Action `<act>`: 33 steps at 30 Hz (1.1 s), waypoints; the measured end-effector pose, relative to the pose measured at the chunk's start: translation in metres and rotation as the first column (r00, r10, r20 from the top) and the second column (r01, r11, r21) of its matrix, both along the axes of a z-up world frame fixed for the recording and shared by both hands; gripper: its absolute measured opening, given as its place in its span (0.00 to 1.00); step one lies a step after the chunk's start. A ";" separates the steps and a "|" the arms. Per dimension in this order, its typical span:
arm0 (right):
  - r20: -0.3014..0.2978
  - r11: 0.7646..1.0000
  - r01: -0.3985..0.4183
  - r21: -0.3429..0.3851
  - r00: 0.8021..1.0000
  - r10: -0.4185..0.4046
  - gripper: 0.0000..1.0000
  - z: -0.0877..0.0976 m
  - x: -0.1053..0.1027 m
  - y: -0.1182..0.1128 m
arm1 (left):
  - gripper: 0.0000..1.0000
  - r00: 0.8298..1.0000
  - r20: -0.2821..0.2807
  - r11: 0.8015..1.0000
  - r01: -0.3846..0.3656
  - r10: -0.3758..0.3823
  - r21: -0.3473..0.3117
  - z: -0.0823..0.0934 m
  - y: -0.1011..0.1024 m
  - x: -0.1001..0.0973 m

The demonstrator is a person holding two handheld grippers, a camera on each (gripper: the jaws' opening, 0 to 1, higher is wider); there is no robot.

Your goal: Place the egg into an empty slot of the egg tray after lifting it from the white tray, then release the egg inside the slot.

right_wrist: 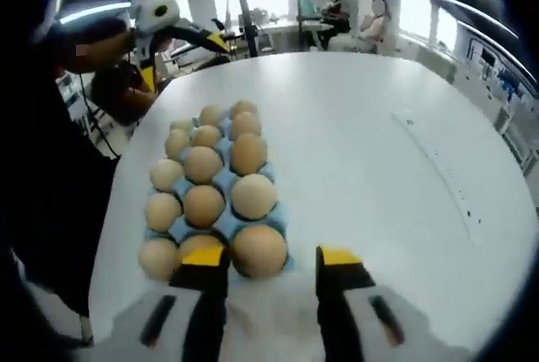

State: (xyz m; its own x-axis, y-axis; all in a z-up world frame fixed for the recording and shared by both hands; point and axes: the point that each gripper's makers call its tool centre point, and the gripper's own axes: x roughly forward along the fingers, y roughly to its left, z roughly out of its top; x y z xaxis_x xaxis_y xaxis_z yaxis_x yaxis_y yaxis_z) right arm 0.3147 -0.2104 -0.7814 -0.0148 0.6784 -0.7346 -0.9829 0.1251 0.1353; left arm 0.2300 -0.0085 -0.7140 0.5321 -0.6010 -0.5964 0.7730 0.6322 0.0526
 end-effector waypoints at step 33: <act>0.070 0.911 -0.014 0.412 0.997 -0.016 0.98 0.073 -0.078 0.015 | 1.00 0.987 0.073 0.967 0.157 -0.145 -0.200 0.020 -0.031 -0.027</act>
State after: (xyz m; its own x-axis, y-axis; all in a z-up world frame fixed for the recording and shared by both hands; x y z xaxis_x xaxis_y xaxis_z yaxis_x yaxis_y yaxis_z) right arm 0.2372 -0.1951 -0.7089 0.0270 0.9211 -0.3884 -0.9917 0.0737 0.1058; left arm 0.2027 -0.0392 -0.6938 0.4554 -0.7832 -0.4234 0.8599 0.5101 -0.0187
